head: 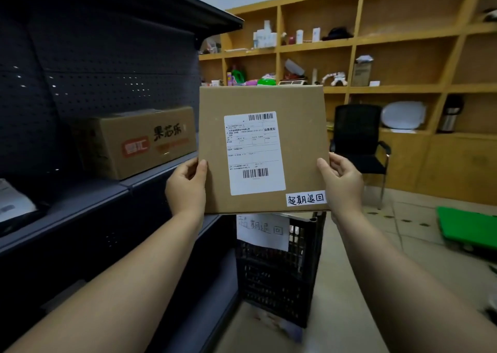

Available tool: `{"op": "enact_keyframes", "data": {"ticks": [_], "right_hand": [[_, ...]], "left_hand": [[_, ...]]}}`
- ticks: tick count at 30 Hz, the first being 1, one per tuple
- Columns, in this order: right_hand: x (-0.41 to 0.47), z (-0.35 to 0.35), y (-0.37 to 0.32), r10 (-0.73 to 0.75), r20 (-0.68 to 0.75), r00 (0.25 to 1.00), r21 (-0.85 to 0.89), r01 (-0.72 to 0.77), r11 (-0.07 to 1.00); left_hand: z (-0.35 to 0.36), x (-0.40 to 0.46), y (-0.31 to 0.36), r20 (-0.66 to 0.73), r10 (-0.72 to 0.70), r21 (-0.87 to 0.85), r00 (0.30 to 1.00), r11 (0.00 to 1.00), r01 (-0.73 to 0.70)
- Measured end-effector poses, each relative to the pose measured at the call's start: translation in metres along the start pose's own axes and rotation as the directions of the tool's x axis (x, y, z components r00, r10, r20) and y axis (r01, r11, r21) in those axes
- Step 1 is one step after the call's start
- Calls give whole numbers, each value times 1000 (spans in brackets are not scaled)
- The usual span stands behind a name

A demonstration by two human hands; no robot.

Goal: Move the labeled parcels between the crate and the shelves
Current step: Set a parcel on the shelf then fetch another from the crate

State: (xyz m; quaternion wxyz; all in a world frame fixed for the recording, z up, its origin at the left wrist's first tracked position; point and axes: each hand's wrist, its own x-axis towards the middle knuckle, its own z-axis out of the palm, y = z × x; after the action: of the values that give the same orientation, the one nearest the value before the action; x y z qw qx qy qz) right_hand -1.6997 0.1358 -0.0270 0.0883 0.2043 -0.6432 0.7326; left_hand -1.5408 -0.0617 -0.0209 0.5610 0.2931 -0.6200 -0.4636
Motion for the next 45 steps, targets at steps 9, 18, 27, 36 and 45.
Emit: {"op": "enact_keyframes", "data": {"ticks": [9, 18, 27, 36, 45], "right_hand": [[67, 15, 48, 19, -122, 992, -127, -34, 991], [151, 57, 101, 45, -242, 969, -245, -106, 964], [201, 77, 163, 98, -318, 943, -440, -238, 866], [259, 91, 236, 234, -340, 911, -515, -388, 765], [313, 100, 314, 388, -347, 854, -541, -520, 661]], "left_hand": [[95, 61, -52, 129, -61, -29, 990, 997, 65], [189, 148, -109, 256, -99, 2, 962, 995, 101], [263, 191, -182, 363, -202, 124, 909, 978, 168], [332, 214, -257, 381, -301, 267, 874, 941, 208], [389, 216, -317, 359, -439, 416, 824, 865, 279]]}}
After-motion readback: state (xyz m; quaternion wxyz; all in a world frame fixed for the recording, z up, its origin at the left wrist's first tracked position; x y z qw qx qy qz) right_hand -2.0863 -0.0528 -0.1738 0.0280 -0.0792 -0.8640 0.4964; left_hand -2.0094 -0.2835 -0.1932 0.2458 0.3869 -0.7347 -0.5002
